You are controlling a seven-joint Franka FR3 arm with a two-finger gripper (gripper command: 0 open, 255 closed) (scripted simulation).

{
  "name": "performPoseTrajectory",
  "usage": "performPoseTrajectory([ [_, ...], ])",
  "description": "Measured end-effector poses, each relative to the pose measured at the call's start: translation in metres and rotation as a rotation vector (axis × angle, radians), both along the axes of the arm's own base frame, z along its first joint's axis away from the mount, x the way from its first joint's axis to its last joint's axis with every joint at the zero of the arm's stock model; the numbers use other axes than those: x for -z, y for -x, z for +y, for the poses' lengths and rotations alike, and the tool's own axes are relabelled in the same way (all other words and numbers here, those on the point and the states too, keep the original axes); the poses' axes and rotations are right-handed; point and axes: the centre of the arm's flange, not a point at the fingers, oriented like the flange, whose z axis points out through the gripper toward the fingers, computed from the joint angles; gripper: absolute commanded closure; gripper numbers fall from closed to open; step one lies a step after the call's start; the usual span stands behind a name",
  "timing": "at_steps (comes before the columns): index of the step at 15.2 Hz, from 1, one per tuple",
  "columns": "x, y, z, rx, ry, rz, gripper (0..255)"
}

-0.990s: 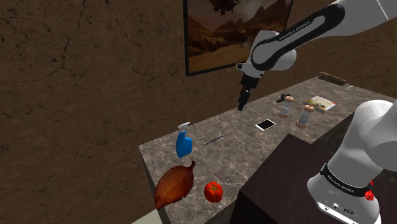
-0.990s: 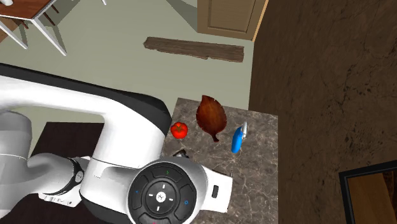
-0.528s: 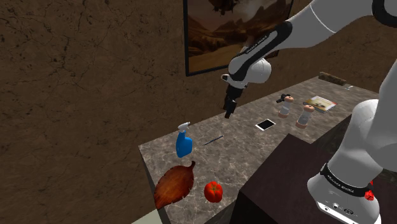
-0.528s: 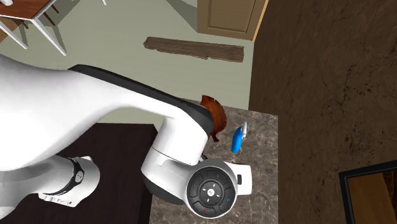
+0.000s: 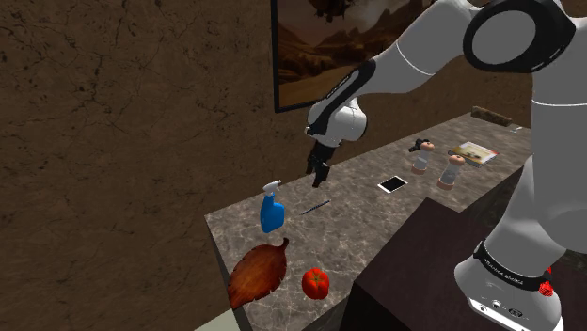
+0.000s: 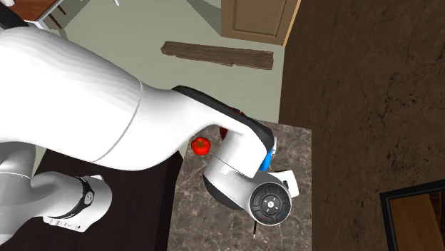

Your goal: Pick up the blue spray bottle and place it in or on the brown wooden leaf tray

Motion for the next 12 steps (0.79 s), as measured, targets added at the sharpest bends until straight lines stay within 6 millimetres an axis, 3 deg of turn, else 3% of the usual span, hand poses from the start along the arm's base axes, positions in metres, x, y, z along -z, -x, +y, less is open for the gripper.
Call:
performPoseTrajectory([
  [7,0.061,-0.049,0.049,-0.218,-0.036,-0.061,0],
  [12,0.097,-0.071,0.081,-0.335,-0.056,-0.095,0],
])
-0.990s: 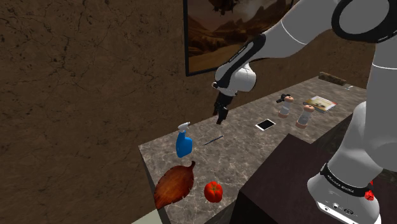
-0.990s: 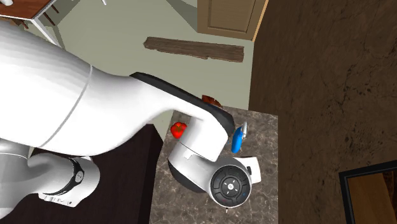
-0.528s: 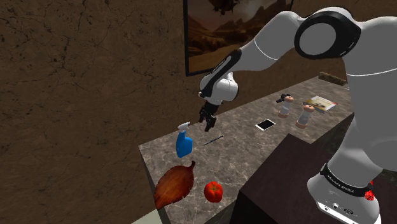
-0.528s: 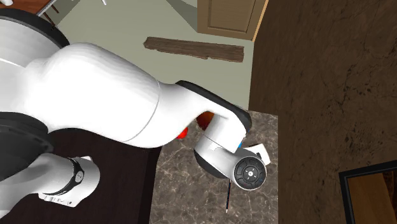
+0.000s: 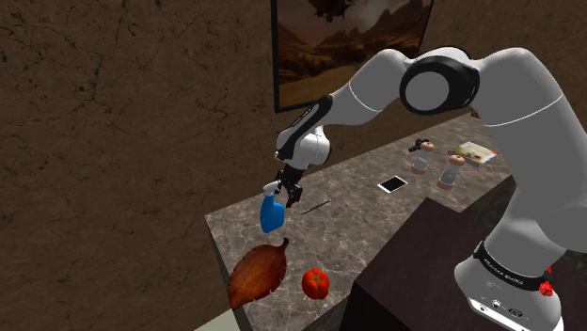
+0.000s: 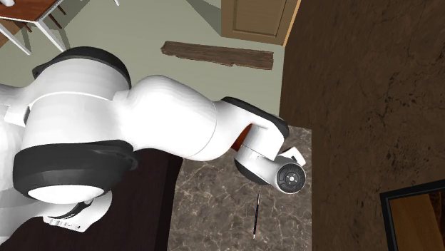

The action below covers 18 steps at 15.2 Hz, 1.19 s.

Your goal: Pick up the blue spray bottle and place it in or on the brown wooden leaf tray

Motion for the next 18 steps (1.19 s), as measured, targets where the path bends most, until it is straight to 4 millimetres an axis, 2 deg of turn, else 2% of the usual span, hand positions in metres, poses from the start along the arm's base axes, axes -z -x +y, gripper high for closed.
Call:
performPoseTrajectory([
  [6,0.029,-0.002,0.014,-0.008,-0.001,-0.003,0],
  [13,0.033,-0.002,0.015,-0.008,-0.001,-0.003,0],
  [14,0.033,-0.002,0.015,-0.008,-0.001,-0.003,255],
  [18,0.033,-0.002,0.015,-0.008,-0.001,-0.003,255],
])
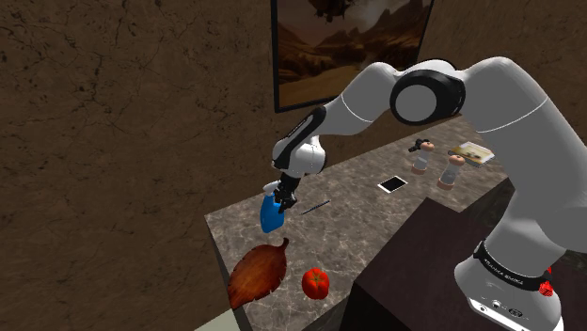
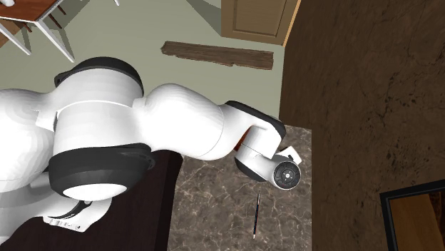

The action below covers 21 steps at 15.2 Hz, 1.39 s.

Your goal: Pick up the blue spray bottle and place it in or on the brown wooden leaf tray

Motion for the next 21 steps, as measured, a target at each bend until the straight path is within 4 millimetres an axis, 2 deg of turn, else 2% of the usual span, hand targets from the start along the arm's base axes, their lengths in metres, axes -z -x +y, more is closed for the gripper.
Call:
performPoseTrajectory([
  [7,-0.002,0.0,0.0,0.0,0.0,0.0,255],
  [21,-0.074,0.0,0.001,0.0,0.0,0.0,255],
])
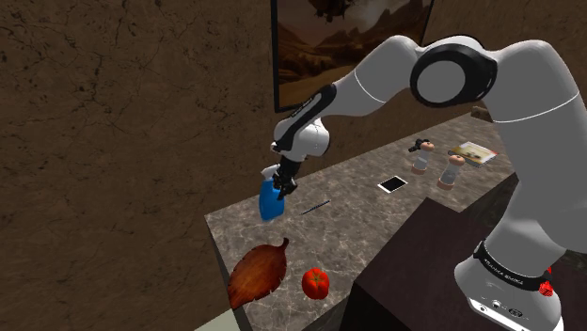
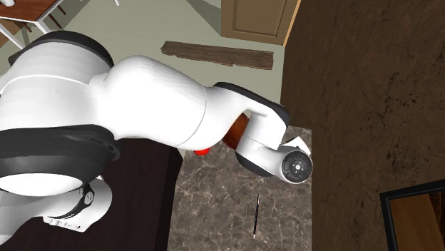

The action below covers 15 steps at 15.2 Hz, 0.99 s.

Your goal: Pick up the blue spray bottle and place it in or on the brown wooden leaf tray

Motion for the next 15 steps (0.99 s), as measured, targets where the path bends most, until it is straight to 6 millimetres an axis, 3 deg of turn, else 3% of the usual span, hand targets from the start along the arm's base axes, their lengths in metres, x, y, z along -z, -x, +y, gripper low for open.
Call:
performPoseTrajectory([
  [6,-0.025,0.005,0.004,0.0,0.0,0.0,255],
  [15,-0.018,0.081,0.089,-0.001,-0.001,0.001,255],
])
